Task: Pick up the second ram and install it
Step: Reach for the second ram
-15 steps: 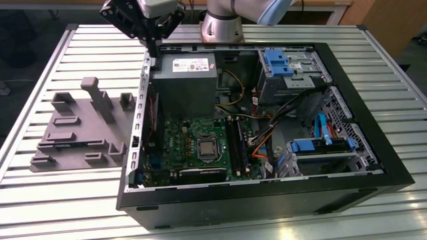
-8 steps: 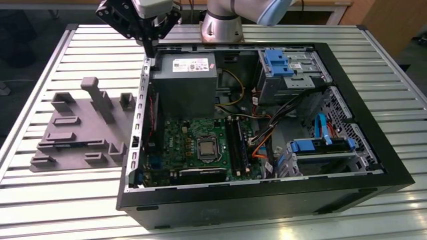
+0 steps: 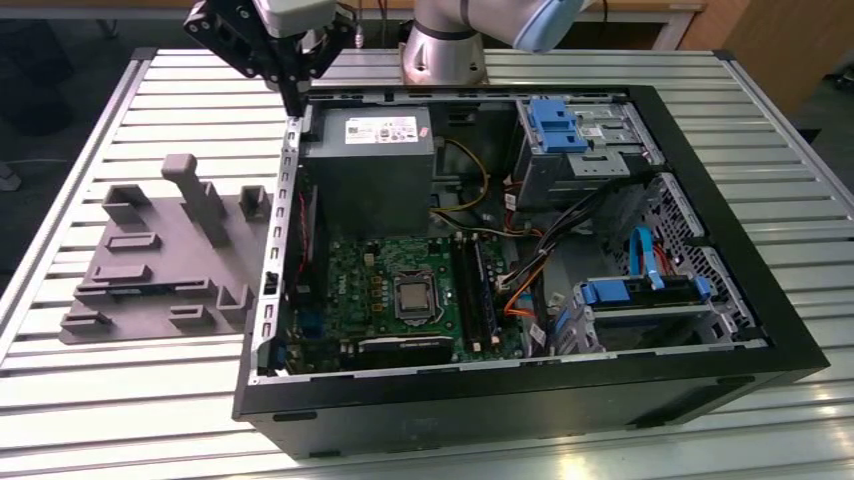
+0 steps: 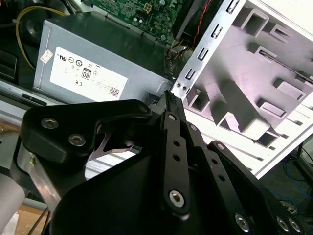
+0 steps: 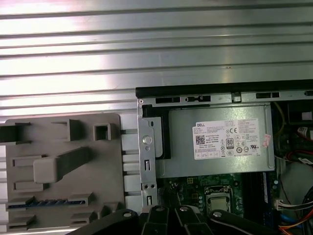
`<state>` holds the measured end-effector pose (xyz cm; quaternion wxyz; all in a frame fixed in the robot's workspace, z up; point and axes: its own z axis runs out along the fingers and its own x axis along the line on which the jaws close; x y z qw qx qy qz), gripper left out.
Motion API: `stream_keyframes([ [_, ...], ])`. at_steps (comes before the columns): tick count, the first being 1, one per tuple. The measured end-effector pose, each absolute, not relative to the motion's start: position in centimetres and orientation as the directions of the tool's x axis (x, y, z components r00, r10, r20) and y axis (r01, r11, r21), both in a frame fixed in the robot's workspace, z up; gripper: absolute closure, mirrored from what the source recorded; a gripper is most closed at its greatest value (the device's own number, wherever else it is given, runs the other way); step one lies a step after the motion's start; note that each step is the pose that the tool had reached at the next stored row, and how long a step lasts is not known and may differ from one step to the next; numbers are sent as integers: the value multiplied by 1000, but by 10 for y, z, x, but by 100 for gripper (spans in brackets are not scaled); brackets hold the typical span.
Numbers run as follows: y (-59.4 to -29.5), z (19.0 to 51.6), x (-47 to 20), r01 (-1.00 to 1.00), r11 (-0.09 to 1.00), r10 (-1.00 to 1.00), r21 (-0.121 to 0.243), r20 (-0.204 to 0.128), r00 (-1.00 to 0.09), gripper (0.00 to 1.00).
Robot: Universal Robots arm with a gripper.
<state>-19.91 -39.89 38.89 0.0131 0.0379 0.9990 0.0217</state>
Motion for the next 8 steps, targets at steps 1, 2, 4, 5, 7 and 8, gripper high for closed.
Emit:
stream_keyframes([
  [1,-399,389,-200,75,996,76,44,-24,-997,89],
  [2,-399,389,-201,75,996,76,44,-24,-997,89],
  [4,-399,389,-202,75,996,76,44,-24,-997,89],
  [5,-399,389,-203,75,996,76,44,-24,-997,89],
  [7,-399,389,-205,75,996,76,44,-25,-997,89],
  [8,-399,388,-205,75,996,76,44,-24,-997,89],
])
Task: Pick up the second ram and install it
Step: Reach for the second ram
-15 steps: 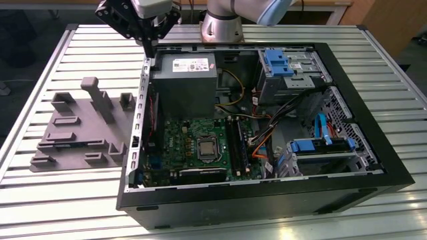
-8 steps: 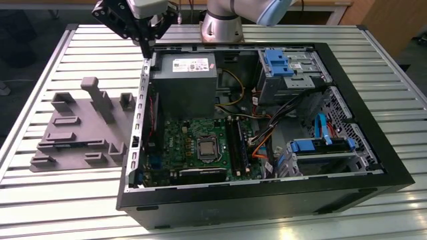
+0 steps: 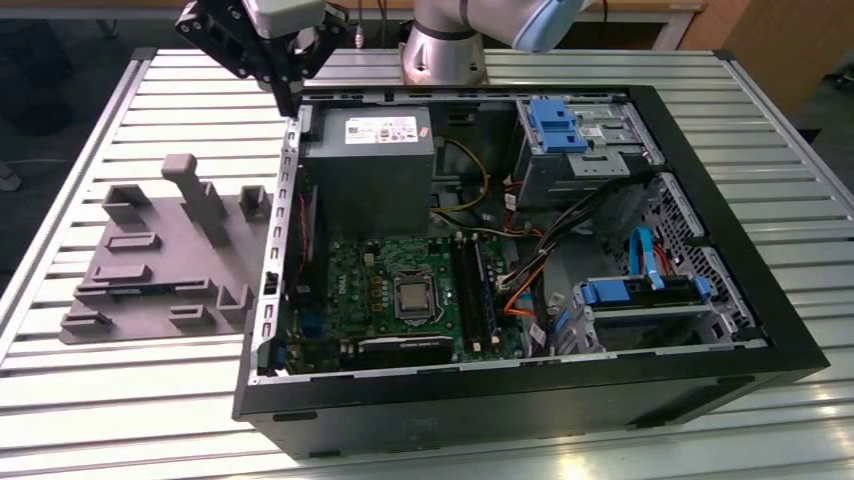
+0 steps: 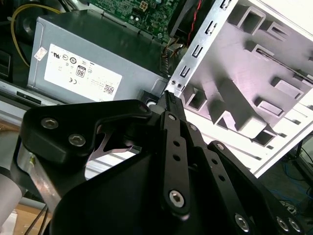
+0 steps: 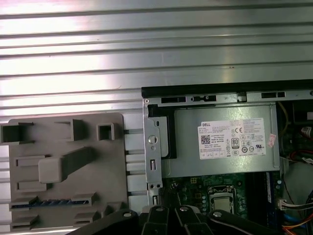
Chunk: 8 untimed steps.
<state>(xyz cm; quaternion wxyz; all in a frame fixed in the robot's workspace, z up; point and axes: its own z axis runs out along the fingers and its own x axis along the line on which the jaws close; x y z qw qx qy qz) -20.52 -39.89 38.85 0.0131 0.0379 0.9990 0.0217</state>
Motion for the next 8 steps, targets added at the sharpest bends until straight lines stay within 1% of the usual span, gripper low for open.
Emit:
stream_keyframes([
  [8,-399,388,-211,75,996,76,44,-25,-997,89],
])
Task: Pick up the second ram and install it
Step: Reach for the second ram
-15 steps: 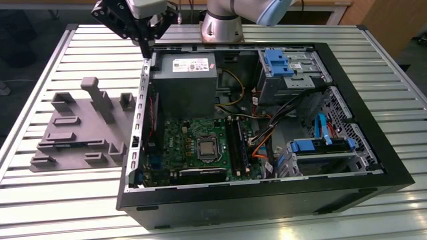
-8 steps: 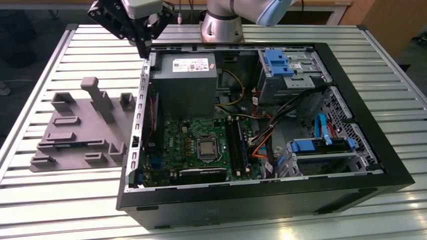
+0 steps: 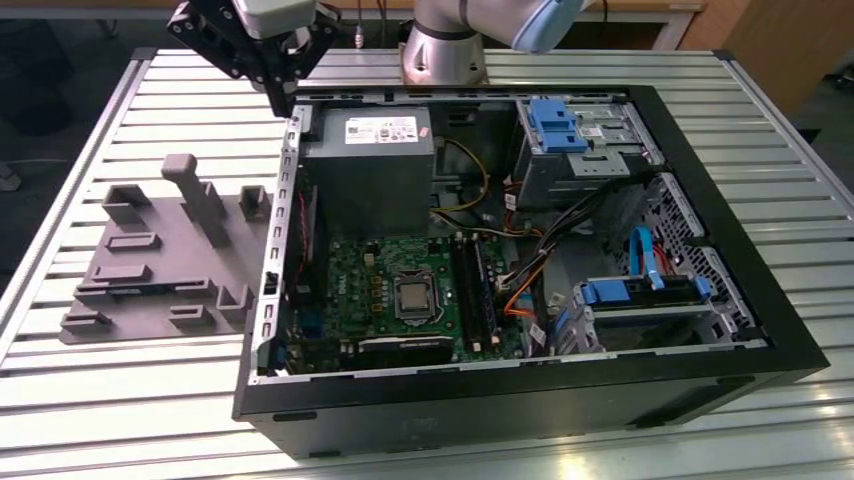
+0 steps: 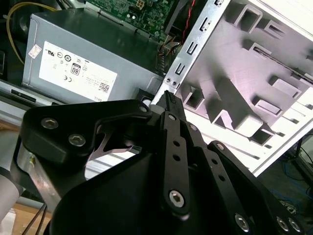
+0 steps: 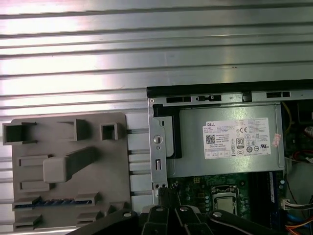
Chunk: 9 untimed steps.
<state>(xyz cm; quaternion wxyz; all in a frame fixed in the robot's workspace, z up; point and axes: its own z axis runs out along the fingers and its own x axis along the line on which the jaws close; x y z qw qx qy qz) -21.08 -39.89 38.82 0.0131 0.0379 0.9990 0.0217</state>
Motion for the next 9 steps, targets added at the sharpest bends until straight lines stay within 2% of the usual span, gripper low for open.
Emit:
stream_keyframes([
  [9,-399,388,-217,75,996,76,44,-24,-997,89],
])
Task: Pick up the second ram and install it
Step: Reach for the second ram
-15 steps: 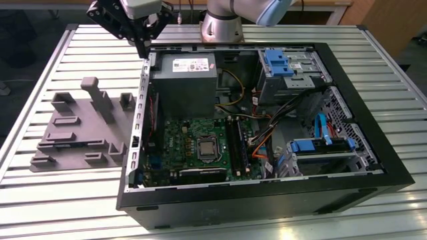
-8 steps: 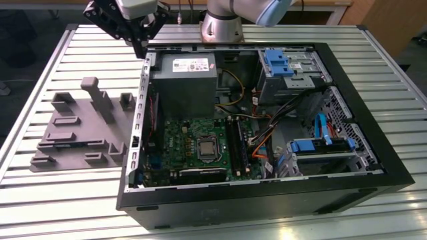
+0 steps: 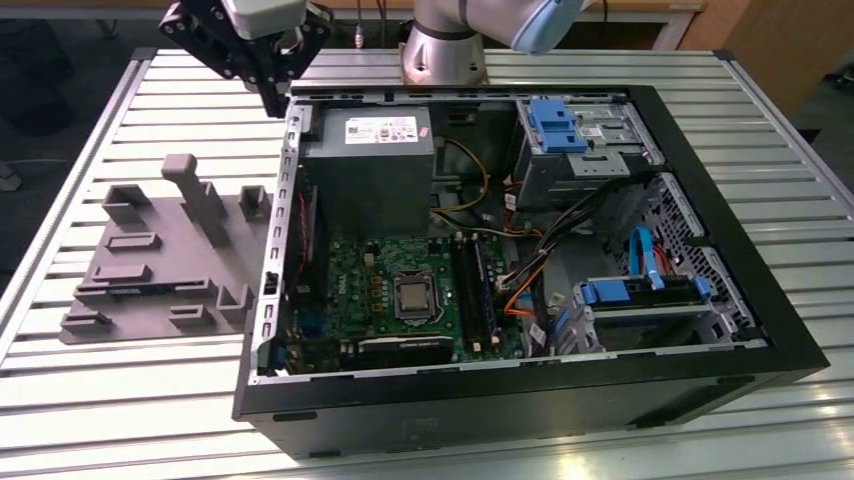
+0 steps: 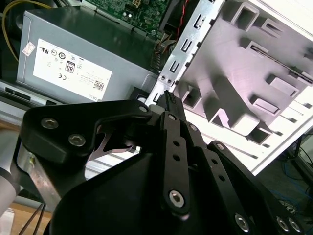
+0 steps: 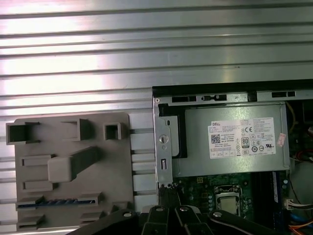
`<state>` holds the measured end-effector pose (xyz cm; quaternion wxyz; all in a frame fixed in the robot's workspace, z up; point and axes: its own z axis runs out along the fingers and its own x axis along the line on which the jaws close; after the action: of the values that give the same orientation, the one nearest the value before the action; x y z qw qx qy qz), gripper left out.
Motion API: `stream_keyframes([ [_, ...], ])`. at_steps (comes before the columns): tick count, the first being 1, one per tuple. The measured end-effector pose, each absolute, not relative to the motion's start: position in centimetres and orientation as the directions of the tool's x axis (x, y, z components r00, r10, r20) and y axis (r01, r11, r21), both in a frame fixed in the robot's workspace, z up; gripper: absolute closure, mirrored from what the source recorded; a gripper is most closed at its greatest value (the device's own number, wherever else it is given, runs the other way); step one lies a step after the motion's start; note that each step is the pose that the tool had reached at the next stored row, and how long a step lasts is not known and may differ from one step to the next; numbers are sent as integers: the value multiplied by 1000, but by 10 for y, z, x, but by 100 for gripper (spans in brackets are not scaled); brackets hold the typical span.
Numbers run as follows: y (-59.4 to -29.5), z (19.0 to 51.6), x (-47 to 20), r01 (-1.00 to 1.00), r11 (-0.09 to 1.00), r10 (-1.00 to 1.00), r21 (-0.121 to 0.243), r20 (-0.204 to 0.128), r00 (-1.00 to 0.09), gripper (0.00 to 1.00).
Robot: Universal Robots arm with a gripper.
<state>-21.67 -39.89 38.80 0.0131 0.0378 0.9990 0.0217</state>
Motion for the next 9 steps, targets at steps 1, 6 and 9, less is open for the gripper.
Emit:
stream_keyframes([
  [1,-399,388,-217,75,996,76,44,-24,-997,89],
  [6,-399,388,-220,75,996,76,44,-25,-997,89],
  [9,-399,388,-222,75,996,76,44,-25,-997,89],
])
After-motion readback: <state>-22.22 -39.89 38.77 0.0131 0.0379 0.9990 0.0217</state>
